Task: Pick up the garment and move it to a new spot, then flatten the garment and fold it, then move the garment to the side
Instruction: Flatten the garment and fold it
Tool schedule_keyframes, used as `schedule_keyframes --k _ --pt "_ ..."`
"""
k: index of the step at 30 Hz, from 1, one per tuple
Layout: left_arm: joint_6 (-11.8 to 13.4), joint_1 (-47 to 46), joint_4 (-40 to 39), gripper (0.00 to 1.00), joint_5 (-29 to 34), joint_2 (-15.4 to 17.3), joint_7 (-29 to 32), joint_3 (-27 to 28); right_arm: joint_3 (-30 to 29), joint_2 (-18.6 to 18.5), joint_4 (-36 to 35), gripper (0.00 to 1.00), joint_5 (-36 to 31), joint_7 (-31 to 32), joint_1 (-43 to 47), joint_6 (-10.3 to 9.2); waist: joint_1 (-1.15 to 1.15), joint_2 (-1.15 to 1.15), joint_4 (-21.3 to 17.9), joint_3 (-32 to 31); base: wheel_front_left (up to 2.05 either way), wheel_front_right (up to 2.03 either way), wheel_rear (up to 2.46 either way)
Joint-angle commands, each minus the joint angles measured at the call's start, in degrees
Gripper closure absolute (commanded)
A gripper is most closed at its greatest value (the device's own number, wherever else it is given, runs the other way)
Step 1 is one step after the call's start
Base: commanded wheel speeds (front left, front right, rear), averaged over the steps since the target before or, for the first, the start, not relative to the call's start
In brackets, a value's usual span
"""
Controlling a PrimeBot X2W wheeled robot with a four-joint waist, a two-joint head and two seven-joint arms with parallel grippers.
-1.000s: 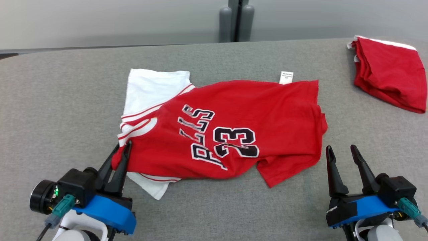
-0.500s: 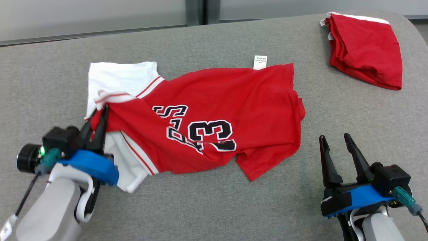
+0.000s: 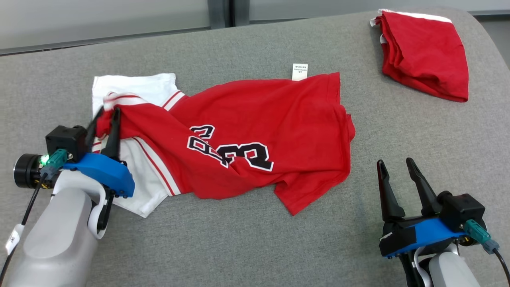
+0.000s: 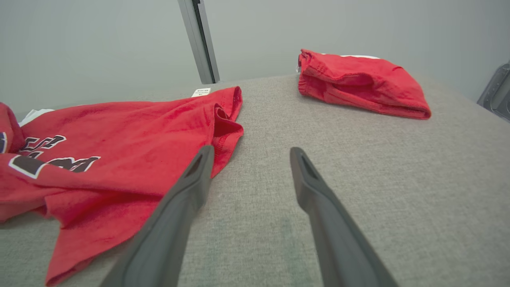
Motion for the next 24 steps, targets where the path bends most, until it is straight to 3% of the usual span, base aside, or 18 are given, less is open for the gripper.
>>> schedule_keyframes --k 1,12,18,24 --pt "0.3 0.6 -0.9 0.0 0.9 -0.2 -0.3 1.3 0.0 -0.2 0.2 0.0 0.4 -0.2 0.5 0.01 -0.01 -0.02 0.2 -0.4 0.0 0.0 0.0" --pt "-0.8 15.5 -13.4 0.0 6.5 -1.9 -0.3 10.4 -0.8 -0.2 0.6 0.0 0.5 -0.2 2.4 0.01 -0.01 -0.02 3.9 -3.4 0.0 0.0 0.0" --pt "-2.1 17.8 -11.6 0.0 8.1 -1.8 -0.3 11.7 0.2 -0.2 0.8 0.0 0.6 -0.2 1.8 0.01 -0.01 -0.02 4.6 -3.7 0.0 0.0 0.0" --pt "-3.0 15.0 -5.5 0.0 8.5 -1.6 -0.3 11.9 0.5 -0.2 0.8 0.0 0.6 -0.2 1.4 0.01 -0.01 -0.02 2.9 -3.1 0.0 0.0 0.0"
